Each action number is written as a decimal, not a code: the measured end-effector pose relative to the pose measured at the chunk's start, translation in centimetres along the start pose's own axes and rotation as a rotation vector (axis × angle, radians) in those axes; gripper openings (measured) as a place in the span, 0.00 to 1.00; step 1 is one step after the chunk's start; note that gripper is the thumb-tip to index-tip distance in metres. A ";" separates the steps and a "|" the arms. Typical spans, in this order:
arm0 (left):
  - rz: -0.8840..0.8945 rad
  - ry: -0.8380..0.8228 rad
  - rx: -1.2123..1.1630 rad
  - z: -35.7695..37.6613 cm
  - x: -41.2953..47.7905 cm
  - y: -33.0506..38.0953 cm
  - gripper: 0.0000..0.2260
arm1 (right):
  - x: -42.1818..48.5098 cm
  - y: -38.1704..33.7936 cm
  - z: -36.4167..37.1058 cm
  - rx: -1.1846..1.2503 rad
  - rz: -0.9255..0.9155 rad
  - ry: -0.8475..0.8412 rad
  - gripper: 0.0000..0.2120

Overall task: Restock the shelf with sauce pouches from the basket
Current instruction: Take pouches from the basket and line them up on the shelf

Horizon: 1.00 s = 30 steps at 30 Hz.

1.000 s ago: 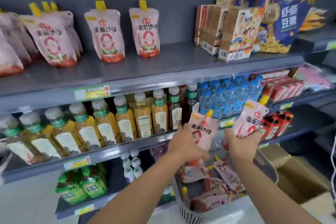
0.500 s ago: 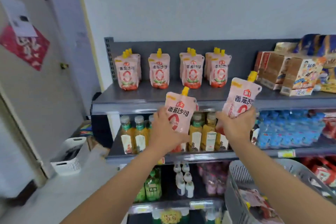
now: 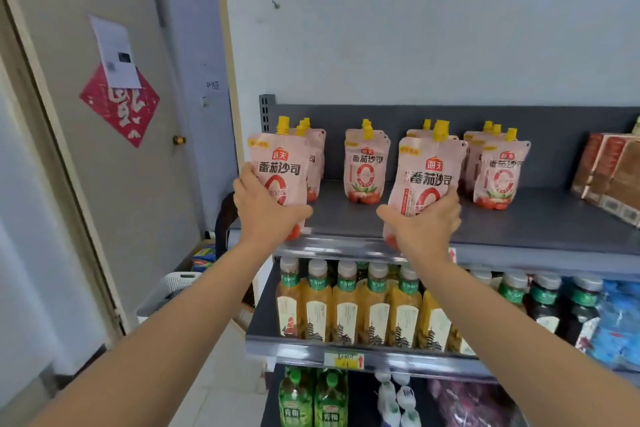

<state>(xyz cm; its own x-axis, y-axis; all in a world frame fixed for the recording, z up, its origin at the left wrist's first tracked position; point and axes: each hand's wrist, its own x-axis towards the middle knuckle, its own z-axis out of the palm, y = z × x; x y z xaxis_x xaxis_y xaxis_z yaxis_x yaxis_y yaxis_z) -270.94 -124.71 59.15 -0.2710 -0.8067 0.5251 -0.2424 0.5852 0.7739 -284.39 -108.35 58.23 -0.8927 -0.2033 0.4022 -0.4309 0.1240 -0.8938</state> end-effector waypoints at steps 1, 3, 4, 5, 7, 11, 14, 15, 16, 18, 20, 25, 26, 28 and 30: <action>0.003 0.021 0.002 0.4 1.2 -0.4 0.51 | 0.9 -0.1 1.0 0.007 -0.008 -0.009 0.54; 0.008 0.044 -0.006 1.6 3.4 -1.2 0.52 | 2.4 -0.1 3.0 0.023 -0.011 -0.020 0.53; 0.009 0.046 -0.005 2.3 4.5 -1.7 0.53 | 3.1 -0.1 3.9 0.026 -0.009 -0.026 0.53; 0.008 0.042 0.002 3.1 5.5 -2.1 0.53 | 3.8 0.0 4.8 0.029 -0.007 -0.032 0.54; -0.001 0.036 0.018 4.7 7.2 -2.8 0.54 | 5.1 0.4 6.2 0.033 0.000 -0.050 0.54; -0.017 0.030 0.023 7.9 9.5 -4.1 0.54 | 6.6 1.6 8.1 0.039 0.022 -0.087 0.52; -0.023 0.004 0.028 9.9 10.7 -4.6 0.53 | 7.7 2.4 9.1 0.024 0.028 -0.083 0.51; -0.023 -0.003 0.036 10.4 11.0 -4.9 0.53 | 8.1 2.5 9.4 0.019 0.036 -0.077 0.51; -0.027 -0.002 0.040 10.7 11.1 -5.2 0.53 | 8.3 2.7 9.7 0.015 0.046 -0.072 0.51; -0.032 -0.002 0.038 11.3 11.1 -5.9 0.54 | 8.5 2.8 10.2 0.017 0.063 -0.062 0.51; -0.031 -0.014 0.036 11.5 11.0 -6.2 0.55 | 8.5 2.8 10.8 0.012 0.075 -0.065 0.51; -0.049 -0.168 0.070 10.9 12.4 -6.5 0.59 | 7.9 2.9 12.3 -0.013 0.078 -0.063 0.50; -0.070 -0.224 0.044 10.5 12.8 -6.7 0.58 | 7.7 2.9 12.6 -0.016 0.079 -0.060 0.50; -0.118 -0.362 -0.054 9.5 13.3 -7.0 0.54 | 7.4 2.6 13.1 -0.033 0.083 -0.060 0.50; -0.120 -0.465 -0.109 8.3 13.5 -7.3 0.51 | 7.1 2.3 13.7 -0.054 0.083 -0.063 0.51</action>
<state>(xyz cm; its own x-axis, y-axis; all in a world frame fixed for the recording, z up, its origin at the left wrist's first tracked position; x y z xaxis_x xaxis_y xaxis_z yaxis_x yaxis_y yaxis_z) -280.55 -139.18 57.61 -0.6405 -0.7310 0.2354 -0.2055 0.4585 0.8646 -289.89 -122.80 56.35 -0.9163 -0.2508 0.3122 -0.3637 0.1952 -0.9108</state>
